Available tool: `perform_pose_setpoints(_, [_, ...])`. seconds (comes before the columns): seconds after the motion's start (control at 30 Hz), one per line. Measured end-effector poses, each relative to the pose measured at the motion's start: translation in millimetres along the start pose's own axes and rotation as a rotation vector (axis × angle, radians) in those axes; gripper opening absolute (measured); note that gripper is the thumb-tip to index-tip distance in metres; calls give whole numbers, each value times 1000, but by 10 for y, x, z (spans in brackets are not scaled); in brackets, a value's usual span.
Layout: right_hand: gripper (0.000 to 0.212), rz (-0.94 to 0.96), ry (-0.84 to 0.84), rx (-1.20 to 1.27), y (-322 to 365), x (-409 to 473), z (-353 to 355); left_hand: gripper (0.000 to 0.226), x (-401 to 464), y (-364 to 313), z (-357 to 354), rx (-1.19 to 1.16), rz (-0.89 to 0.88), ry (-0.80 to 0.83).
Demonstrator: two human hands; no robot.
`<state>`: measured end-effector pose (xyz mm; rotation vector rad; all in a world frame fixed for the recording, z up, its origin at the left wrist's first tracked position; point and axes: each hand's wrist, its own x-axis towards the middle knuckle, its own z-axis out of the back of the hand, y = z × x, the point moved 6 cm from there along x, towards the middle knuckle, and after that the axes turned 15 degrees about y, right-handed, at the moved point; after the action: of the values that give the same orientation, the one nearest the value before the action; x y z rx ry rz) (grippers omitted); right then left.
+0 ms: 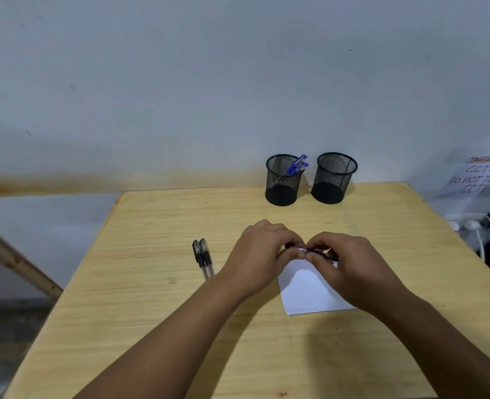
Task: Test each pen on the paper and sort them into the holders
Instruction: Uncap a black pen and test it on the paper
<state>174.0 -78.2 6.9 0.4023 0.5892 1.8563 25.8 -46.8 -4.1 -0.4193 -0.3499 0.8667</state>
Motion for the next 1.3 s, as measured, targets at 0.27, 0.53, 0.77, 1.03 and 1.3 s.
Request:
perform_pose_setpoints(0.27, [5, -28, -47, -130, -96, -93, -70, 17, -37, -65, -108, -41, -9, -5])
perform_pose_setpoints(0.53, [8, -202, -77, 251, -306, -138, -84, 21, -92, 319, 77, 6, 223, -66])
perform_pose_setpoints(0.77, [25, -284, -178, 764, -493, -227, -164, 30, -255, 796, 145, 115, 536, -85])
perform_pose_setpoints(1.03, [16, -310, -221, 892, -555, -245, -245, 24, -332, 910, 63, 140, 616, -105])
perform_pose_setpoints(1.3, [24, -208, -195, 1095, -583, -245, -247, 27, -426, 565, -43, 64, 439, -151])
